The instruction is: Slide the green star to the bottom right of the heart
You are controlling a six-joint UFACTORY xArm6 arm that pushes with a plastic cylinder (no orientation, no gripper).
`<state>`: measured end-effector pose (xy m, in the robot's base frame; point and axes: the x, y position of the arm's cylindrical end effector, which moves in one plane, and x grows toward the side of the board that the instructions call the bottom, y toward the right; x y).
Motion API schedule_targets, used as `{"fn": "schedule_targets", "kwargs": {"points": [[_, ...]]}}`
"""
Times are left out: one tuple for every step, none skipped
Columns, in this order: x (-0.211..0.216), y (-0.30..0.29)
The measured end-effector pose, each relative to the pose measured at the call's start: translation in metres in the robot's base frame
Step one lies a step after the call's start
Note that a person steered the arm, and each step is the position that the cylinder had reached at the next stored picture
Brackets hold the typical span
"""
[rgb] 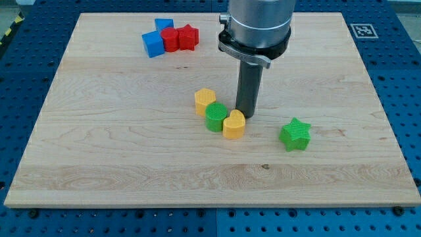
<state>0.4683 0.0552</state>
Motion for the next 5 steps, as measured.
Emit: {"fn": "schedule_targets", "kwargs": {"points": [[-0.032,0.052],[-0.030,0.111],[0.012,0.147],[0.051,0.149],[0.071,0.136]]}}
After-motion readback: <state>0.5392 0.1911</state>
